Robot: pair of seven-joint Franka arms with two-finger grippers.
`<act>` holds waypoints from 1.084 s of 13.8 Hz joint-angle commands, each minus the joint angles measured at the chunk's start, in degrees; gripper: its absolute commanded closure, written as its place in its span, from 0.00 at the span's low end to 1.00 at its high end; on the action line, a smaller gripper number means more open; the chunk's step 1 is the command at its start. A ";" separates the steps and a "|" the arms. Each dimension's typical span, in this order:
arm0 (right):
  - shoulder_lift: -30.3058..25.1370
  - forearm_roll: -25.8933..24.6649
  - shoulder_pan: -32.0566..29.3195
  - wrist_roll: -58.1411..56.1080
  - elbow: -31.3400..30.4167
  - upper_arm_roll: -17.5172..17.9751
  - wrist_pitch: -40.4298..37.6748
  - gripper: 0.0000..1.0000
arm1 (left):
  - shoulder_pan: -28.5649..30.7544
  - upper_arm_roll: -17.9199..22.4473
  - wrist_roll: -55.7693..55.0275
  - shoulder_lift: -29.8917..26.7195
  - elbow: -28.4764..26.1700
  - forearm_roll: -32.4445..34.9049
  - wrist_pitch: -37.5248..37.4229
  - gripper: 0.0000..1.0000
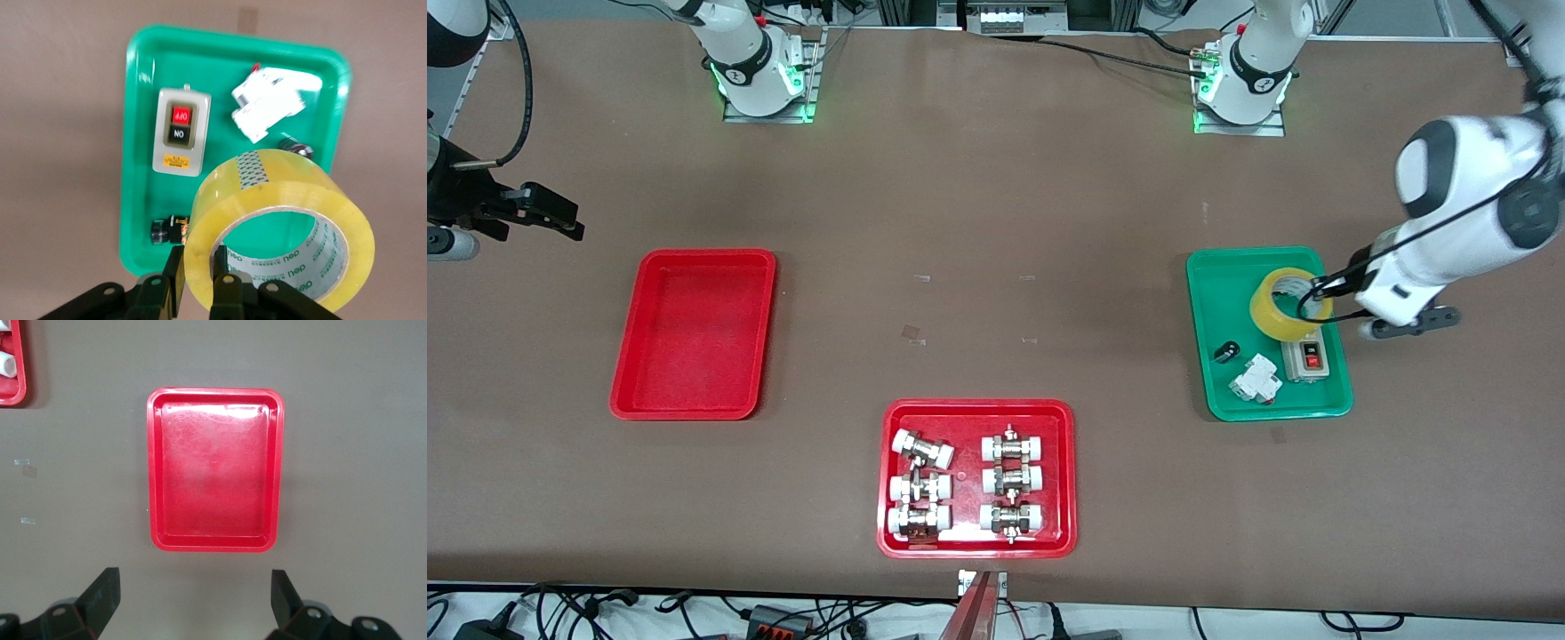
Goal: Left arm passes tape to right arm into tray
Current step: 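Lift the tape roll with the left gripper, then carry the tape with the left gripper while the right gripper approaches it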
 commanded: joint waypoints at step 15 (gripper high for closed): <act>11.35 14.56 8.89 -1.24 2.80 0.23 -0.94 0.00 | -16.75 -6.85 2.63 15.30 24.66 -18.18 -3.19 0.99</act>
